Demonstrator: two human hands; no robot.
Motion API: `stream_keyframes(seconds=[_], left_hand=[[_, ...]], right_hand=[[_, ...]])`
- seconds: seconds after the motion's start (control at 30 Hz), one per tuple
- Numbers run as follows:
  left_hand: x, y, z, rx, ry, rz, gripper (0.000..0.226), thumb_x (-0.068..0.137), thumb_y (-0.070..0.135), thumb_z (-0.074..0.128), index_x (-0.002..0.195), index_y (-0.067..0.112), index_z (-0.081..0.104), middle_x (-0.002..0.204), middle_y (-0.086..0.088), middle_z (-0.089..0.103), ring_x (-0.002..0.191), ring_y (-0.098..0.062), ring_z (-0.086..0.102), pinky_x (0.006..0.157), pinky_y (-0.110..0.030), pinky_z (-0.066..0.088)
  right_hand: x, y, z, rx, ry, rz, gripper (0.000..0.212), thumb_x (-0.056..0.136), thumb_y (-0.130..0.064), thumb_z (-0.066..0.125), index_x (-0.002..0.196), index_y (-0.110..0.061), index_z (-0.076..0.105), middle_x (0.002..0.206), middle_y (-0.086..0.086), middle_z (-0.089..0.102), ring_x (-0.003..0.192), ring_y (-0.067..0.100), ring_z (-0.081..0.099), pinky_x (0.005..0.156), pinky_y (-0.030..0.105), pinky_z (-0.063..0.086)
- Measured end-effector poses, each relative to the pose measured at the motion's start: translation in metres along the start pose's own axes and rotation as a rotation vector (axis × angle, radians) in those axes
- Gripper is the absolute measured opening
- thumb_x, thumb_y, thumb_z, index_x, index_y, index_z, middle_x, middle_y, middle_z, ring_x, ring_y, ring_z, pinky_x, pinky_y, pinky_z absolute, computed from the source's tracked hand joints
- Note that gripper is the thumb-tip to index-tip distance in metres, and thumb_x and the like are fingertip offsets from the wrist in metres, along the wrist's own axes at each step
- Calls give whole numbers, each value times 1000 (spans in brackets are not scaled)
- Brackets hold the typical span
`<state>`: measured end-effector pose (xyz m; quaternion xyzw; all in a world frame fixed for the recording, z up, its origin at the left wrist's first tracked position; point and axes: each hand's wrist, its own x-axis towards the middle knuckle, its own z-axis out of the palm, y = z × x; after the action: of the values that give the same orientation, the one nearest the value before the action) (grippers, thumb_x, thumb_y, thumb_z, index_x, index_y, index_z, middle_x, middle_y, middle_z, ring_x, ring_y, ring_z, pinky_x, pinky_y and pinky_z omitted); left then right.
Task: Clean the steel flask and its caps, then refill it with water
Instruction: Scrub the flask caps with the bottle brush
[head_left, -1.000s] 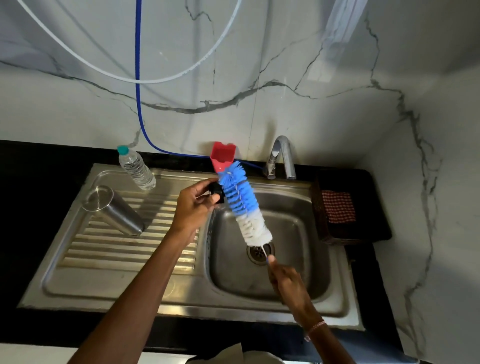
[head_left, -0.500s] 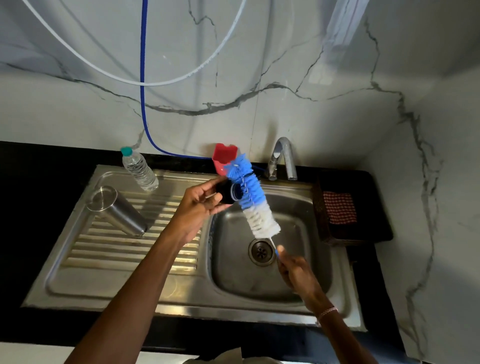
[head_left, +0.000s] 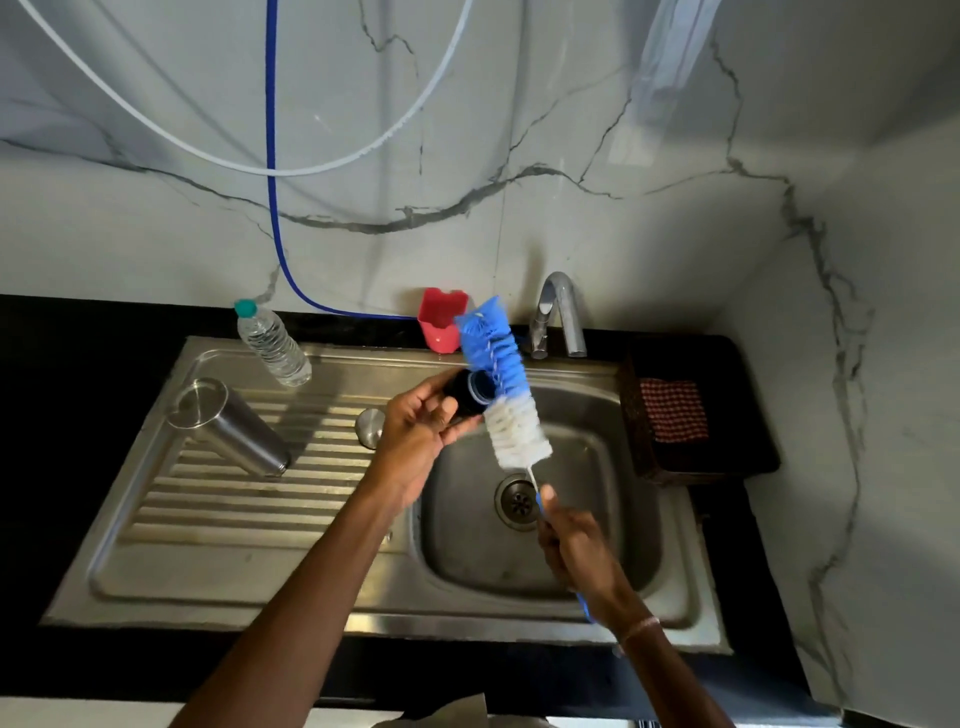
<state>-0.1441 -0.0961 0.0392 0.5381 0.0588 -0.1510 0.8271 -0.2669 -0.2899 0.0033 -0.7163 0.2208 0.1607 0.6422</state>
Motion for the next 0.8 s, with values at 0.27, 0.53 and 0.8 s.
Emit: stream_keyframes(seconds=[0.27, 0.53, 0.8], left_hand=[[12, -4, 1, -2, 127, 102, 37, 102, -9, 47, 138, -3, 55, 131, -18, 67, 123, -29, 66, 105, -45, 53], [4, -23, 11, -56, 96, 136, 38, 101, -3, 50, 140, -7, 51, 135, -23, 63, 120, -28, 66, 91, -34, 57], [24, -2, 4, -6, 158, 238, 46, 97, -6, 60, 142, 0, 51, 139, -17, 63, 131, -35, 59, 105, -43, 53]], right_hand=[[-1, -29, 4, 75, -73, 124, 61, 102, -56, 42, 51, -24, 29, 51, -6, 22, 40, 8, 17, 43, 17, 11], [-7, -50, 10, 175, -151, 202, 55, 102, -57, 40, 59, -27, 24, 55, -5, 18, 42, 8, 14, 45, 21, 7], [-28, -59, 3, 264, -328, 347, 53, 99, -63, 38, 65, -25, 24, 60, -2, 13, 43, 8, 11, 36, 16, 11]])
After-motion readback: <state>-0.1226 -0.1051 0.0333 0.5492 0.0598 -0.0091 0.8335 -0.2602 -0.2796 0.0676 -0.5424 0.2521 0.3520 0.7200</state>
